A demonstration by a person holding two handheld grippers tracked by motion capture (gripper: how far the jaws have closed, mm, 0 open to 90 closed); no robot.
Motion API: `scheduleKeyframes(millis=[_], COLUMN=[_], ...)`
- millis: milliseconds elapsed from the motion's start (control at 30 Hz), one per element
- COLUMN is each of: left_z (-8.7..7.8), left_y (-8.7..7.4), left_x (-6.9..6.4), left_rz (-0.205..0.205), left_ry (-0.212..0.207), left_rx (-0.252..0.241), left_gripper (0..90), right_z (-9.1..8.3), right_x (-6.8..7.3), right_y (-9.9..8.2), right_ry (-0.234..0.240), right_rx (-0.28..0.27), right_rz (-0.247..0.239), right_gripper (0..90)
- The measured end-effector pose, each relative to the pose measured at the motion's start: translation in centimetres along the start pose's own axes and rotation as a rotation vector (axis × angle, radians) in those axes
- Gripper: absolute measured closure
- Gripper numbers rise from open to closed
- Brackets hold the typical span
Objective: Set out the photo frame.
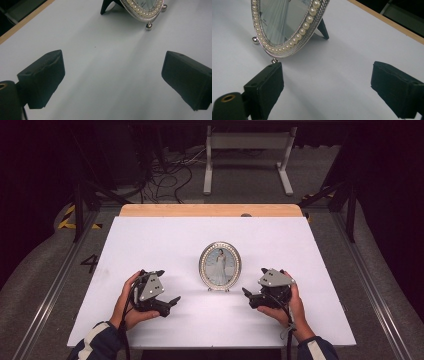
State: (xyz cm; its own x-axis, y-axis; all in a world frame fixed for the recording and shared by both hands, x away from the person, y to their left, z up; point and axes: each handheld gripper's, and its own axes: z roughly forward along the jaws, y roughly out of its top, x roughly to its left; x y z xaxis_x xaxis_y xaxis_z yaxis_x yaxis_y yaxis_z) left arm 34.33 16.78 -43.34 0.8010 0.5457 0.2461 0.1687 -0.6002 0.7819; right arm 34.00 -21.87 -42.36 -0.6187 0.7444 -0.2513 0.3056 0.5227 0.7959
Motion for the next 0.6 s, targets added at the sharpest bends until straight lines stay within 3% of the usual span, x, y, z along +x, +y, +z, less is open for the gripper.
scheduleKeyframes(millis=[600], left_z=[-2.3], left_y=[-2.6], left_x=[0.9], left_rz=[-0.048], left_ry=[0.038], left_rx=[-0.005], left_gripper=[5.9], right_z=[-1.5], right_x=[-1.3], right_y=[-2.0], right_ry=[-0.037], right_rx=[0.008], right_rz=[0.017], right_gripper=[11.4])
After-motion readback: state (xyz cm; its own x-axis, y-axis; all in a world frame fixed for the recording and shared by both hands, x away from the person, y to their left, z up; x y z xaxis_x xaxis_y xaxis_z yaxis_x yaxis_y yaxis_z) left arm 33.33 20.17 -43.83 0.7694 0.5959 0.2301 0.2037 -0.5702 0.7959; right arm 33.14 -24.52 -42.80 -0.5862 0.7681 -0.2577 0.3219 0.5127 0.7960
